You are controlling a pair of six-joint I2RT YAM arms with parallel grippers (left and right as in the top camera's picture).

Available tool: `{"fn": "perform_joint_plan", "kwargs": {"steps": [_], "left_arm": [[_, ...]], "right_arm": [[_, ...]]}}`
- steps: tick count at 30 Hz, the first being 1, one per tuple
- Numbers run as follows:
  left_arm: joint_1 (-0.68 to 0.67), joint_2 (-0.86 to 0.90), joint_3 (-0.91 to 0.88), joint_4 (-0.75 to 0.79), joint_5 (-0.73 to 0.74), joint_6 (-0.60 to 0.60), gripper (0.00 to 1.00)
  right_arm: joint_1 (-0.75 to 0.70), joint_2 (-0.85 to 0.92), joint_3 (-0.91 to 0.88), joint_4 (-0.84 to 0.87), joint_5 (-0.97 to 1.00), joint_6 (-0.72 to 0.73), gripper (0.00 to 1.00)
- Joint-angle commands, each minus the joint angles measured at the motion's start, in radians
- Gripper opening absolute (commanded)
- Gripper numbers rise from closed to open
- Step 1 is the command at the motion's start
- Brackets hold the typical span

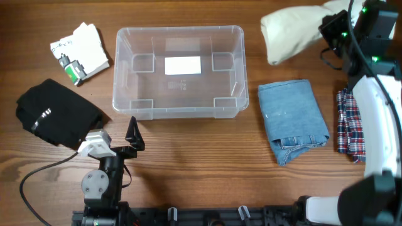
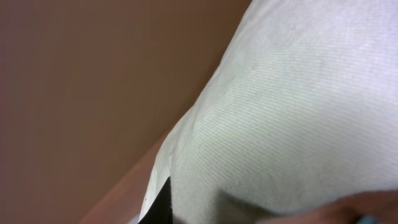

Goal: Pack container
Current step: 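Lift the cream cloth and carry it left over the clear container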

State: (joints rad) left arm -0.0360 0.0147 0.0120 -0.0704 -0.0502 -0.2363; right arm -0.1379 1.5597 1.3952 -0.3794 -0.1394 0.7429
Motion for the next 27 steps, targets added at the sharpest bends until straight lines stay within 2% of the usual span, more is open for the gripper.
{"fn": "perform_joint_plan", "kwargs": {"steps": [1,9,17,22,27], "left_arm": [[0.006,-0.005,-0.006,0.003,0.008,0.024,1.00],[0.006,-0.005,-0.006,0.003,0.008,0.024,1.00],[0.006,-0.005,-0.006,0.003,0.008,0.024,1.00],[0.006,-0.005,-0.006,0.003,0.008,0.024,1.00],[0.006,-0.005,-0.006,0.003,0.008,0.024,1.00]], "right_arm": [[0.096,-0.132,0.005,0.029,0.045,0.076,0.04],[0.370,-0.198,0.005,0.058,0.232,0.240,0.04],[0.702,-0.117,0.005,0.165,0.533,0.427,0.04],[0.819,-0.035,0.005,0.207,0.647,0.503,0.04],[0.865,0.079,0.005,0.303,0.632,0.517,0.04]]}}
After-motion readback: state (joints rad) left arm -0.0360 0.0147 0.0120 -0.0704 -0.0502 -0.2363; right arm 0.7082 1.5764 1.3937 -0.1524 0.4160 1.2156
